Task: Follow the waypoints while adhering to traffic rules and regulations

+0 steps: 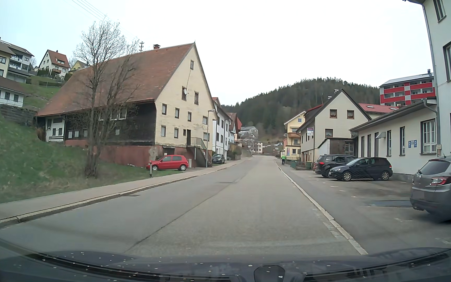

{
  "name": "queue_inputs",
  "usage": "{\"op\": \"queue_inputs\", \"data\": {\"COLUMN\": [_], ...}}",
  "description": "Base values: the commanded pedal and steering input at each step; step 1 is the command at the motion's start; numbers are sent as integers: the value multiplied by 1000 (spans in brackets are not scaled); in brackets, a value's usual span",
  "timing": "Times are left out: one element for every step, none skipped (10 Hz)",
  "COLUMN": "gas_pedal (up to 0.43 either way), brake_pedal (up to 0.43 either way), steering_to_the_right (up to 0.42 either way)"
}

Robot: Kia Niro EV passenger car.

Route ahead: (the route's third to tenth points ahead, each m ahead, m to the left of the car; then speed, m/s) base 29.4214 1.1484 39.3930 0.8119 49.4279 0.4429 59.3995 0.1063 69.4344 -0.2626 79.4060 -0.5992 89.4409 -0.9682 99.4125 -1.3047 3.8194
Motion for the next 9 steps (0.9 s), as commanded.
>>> {"op": "queue_inputs", "data": {"gas_pedal": [551,551,551,551,531,469,449,441,429], "brake_pedal": [0,0,0,0,0,0,0,0,0], "steering_to_the_right": [-36,-23,-4,12,31,50,60,64,62]}}
